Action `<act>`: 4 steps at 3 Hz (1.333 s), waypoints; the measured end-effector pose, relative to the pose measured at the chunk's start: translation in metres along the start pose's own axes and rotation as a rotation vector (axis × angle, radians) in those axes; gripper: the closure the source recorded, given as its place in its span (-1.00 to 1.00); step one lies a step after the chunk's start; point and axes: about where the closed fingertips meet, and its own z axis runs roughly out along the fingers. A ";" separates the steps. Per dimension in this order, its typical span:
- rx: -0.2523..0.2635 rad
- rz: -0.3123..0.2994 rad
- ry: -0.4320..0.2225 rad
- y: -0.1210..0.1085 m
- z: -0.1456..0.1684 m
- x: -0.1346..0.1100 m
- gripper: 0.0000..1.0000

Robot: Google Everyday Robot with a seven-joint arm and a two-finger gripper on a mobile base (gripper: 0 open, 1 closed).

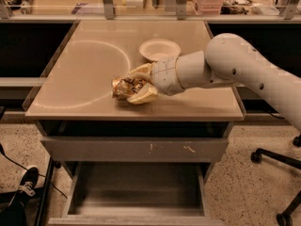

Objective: Pick orange can from middle drawer and place on counter

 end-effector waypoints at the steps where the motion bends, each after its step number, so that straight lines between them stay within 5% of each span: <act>1: 0.000 0.000 0.000 0.000 0.000 0.000 0.21; 3: 0.000 0.000 0.000 0.000 0.000 0.000 -0.71; 4: 0.000 0.000 0.000 0.000 0.000 0.000 -1.00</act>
Offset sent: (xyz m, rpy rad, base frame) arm 0.0000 0.0000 0.0000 0.0000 0.0000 0.0001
